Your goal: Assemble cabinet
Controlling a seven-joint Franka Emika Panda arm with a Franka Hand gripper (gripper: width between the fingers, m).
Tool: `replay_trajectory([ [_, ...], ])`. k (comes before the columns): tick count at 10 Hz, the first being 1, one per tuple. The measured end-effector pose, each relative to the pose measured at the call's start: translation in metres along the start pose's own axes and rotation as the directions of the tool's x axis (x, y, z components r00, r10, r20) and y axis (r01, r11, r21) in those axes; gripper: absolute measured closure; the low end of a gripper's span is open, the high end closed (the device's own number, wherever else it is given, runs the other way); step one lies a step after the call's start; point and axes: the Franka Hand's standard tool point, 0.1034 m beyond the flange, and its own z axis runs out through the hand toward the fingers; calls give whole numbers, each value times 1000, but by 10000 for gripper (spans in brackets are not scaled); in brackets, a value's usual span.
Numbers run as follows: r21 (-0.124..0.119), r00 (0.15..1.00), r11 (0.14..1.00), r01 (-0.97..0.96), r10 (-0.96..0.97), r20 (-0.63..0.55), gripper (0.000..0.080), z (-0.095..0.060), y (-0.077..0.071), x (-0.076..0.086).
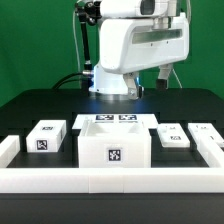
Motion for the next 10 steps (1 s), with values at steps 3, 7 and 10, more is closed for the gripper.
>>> replay_trajectory([
  [3, 0, 1000, 1000, 0, 0, 0, 150, 0, 0, 0],
  [7, 12, 999, 999, 47, -48, 16, 150, 1, -10, -17],
  [10, 31, 988, 988, 153, -154, 33, 150, 4, -34, -40],
])
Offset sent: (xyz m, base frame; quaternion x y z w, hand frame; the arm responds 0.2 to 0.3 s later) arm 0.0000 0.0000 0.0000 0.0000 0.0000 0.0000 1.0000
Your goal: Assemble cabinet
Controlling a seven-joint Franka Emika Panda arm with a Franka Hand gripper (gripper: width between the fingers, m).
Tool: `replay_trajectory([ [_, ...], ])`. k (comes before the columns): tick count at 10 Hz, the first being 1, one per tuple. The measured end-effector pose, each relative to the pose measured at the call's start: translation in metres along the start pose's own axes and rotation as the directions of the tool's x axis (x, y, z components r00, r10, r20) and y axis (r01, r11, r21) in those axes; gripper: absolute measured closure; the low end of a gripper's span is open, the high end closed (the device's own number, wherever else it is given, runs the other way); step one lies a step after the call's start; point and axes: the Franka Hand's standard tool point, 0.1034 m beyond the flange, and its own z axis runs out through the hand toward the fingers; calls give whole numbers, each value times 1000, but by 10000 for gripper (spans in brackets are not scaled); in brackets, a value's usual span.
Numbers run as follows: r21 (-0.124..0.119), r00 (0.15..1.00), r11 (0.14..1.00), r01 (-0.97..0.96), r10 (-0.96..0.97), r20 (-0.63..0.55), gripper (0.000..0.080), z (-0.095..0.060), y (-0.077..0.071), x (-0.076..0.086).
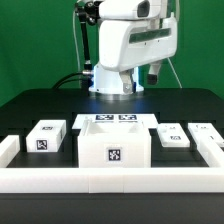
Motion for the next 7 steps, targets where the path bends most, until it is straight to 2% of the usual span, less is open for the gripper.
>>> replay_trajectory([
  [4, 3, 971, 971, 240, -240, 1, 150, 3, 0, -2],
  [6, 30, 907, 907, 421, -421, 4, 150, 17, -16, -18],
  [7, 33, 869, 869, 494, -494, 0, 150, 23, -18, -24],
])
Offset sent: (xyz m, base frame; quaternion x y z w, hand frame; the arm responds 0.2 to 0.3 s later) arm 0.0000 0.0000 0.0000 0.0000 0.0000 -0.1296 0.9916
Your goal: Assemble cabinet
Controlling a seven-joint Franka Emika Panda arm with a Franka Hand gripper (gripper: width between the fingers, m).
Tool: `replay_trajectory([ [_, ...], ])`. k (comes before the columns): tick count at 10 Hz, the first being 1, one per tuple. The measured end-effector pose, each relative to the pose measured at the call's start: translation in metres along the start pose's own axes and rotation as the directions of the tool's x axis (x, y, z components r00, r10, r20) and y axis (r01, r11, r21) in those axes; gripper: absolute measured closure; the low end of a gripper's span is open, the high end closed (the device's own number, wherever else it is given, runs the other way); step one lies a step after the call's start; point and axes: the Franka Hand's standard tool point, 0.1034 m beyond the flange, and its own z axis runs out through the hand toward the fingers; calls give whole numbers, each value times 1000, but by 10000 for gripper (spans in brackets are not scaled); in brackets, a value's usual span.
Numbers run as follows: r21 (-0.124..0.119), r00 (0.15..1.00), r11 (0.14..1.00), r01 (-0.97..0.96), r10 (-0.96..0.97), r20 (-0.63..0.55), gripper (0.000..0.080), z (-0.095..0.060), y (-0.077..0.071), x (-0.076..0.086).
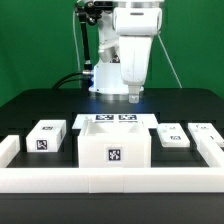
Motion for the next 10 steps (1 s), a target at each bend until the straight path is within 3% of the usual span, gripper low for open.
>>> replay_trajectory([
  [4, 3, 999, 999, 50, -50, -1, 150, 2, 0, -1],
  [5, -4, 999, 999, 45, -45, -7, 150, 13, -3, -4],
  [8, 37, 1000, 999, 24, -24, -15, 150, 40, -16, -11],
  [10, 36, 1000, 999, 24, -24, -21, 150, 53, -17, -9],
])
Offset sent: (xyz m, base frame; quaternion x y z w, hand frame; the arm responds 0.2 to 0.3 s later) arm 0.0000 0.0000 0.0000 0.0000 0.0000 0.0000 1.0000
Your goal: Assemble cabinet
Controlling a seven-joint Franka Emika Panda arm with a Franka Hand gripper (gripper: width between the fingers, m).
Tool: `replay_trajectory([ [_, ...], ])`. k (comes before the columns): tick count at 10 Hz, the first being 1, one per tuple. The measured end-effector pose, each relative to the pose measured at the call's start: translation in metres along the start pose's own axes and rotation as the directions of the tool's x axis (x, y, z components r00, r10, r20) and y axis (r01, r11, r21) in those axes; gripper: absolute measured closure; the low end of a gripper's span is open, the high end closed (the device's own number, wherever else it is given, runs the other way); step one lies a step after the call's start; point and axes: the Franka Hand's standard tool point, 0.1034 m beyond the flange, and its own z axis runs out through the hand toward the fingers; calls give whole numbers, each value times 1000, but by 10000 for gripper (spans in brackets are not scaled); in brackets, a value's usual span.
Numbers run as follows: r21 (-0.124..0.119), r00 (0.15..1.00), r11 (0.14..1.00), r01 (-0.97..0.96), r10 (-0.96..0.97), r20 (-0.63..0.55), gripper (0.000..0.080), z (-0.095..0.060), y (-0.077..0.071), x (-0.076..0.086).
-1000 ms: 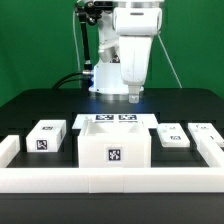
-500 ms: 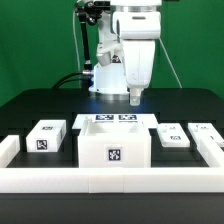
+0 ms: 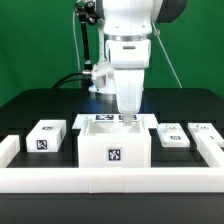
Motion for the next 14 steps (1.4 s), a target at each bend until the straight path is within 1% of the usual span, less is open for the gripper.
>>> replay_trajectory([
  [1, 7, 1000, 1000, -2, 2, -2, 150, 5, -2, 1],
  [2, 5, 1000, 1000, -3, 3, -4, 150, 11, -1, 1],
  [5, 16, 1000, 1000, -12, 12, -10, 150, 24, -1, 0],
  [6, 18, 1000, 1000, -20, 20, -10, 150, 25, -2, 0],
  [7, 18, 1000, 1000, -21, 21, -10, 274, 25, -2, 0],
  [8, 19, 1000, 1000, -21, 21, -10, 274, 25, -2, 0],
  [10, 19, 1000, 1000, -21, 22, -10, 547, 25, -2, 0],
  [11, 19, 1000, 1000, -22, 22, -10, 547, 25, -2, 0],
  [12, 18, 1000, 1000, -21, 21, -10, 730, 25, -2, 0],
  [13, 14, 1000, 1000, -22, 22, -10, 759, 24, -1, 0],
  [14, 14, 1000, 1000, -22, 22, -10, 759, 24, -1, 0],
])
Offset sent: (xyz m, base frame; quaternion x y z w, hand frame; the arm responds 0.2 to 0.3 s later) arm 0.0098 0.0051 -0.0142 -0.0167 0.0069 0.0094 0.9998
